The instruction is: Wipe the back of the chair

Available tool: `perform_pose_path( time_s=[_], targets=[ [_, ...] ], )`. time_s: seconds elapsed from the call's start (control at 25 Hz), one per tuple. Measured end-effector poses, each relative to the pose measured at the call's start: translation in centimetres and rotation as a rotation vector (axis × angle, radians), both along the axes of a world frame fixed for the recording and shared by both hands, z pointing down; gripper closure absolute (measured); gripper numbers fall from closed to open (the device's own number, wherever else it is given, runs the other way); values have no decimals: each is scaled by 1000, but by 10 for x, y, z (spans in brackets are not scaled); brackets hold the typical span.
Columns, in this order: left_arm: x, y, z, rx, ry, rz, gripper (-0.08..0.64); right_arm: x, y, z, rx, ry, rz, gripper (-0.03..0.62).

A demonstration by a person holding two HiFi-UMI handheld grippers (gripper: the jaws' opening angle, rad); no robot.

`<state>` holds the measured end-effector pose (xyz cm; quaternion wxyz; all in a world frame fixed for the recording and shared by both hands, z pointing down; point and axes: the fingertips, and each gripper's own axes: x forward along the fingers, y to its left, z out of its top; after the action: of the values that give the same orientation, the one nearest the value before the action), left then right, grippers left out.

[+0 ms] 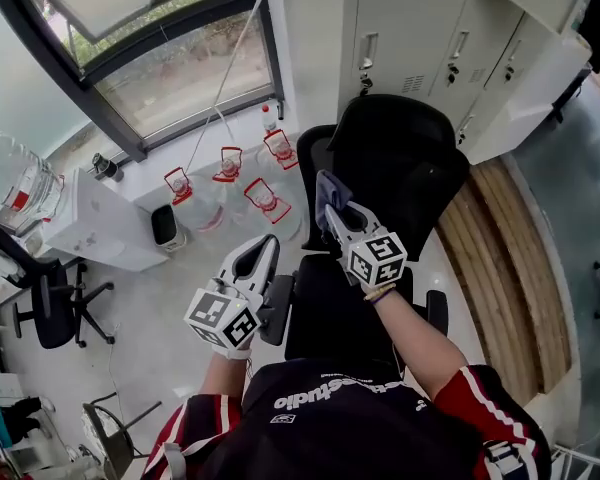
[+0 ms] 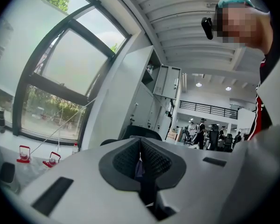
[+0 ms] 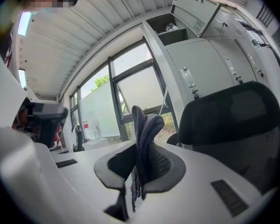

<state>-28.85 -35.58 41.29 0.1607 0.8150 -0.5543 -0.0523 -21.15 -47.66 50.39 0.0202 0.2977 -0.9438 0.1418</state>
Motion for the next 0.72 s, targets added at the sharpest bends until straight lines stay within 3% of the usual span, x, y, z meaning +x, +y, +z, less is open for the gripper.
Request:
perform_pose_path(
  time_s=[0.36, 0.72],
  targets=[
    [-45, -15, 20, -51, 2, -64, 535, -80, -93, 83, -94, 17, -10, 531],
    [-78, -2, 38, -93, -20, -129, 535, -104, -153, 144, -156, 76, 24, 531]
  ],
)
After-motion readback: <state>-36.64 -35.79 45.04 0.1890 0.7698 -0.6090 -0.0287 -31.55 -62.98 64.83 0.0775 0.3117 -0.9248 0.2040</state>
